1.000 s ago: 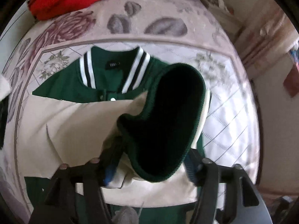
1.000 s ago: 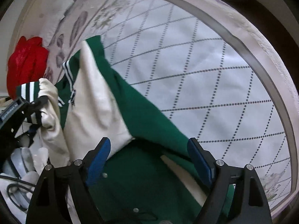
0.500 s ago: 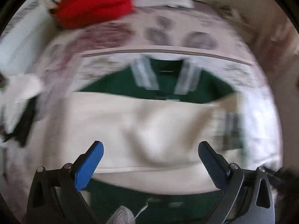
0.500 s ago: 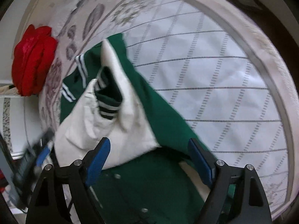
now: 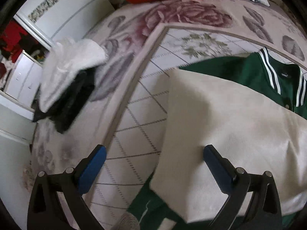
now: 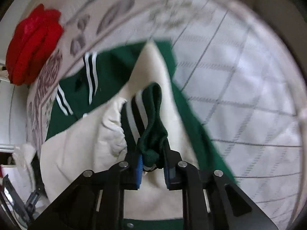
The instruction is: Fold large clothes
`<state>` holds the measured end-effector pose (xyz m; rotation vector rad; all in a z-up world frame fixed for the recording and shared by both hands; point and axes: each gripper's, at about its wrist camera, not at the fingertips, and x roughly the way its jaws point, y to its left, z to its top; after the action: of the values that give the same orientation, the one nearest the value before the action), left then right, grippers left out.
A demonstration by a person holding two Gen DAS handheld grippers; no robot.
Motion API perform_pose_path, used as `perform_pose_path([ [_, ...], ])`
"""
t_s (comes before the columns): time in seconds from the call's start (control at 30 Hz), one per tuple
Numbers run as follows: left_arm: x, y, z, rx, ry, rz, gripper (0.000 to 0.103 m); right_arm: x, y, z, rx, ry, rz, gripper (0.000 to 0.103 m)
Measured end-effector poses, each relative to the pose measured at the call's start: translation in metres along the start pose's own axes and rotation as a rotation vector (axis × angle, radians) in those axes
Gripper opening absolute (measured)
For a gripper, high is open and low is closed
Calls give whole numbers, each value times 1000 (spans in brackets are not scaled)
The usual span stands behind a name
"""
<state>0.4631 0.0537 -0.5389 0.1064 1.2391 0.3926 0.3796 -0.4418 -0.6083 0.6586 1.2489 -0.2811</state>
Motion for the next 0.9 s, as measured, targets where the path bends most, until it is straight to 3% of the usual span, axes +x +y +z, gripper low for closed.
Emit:
perform_pose_path([
  [0.1,24,-23,-2,67,30,5,103,12,-12,2,-7,4,-90,16],
  [0.2,49,-32,-2,89,71,-21,103,47,-16,6,-60,91,-159,17],
  [0.3,41,-29,1,89,79,-25,103,48,-30,15,-15,163,-89,22],
  [0.4,10,-13,-12,66,67,-59,103,12,-61,11,68,194,45,46],
  [0.47,-13,-1,-34,50,55,-78,103,-18,-86,-5,57,167,19,69],
  [0.53,-28,6,-67,61,72,-72,103,-27,-107,-32,7,204,-64,72],
  [0.63,-22,10,-111,90,157,-59,103,-9,-129,-80,-58,357,-95,72],
  [0.7,-5,17,-137,80,264,-67,103,10,-145,-116,-56,448,-102,71],
  [0.77,2,26,-152,61,320,-78,103,12,-154,-137,-45,418,-135,52],
  [0.8,0,32,-158,58,324,-74,103,7,-155,-141,-31,392,-128,50],
  [0.87,-12,41,-164,69,318,-73,103,2,-161,-147,58,427,-67,18],
  [0.9,-20,46,-165,71,313,-77,103,-3,-165,-151,109,429,-29,18],
])
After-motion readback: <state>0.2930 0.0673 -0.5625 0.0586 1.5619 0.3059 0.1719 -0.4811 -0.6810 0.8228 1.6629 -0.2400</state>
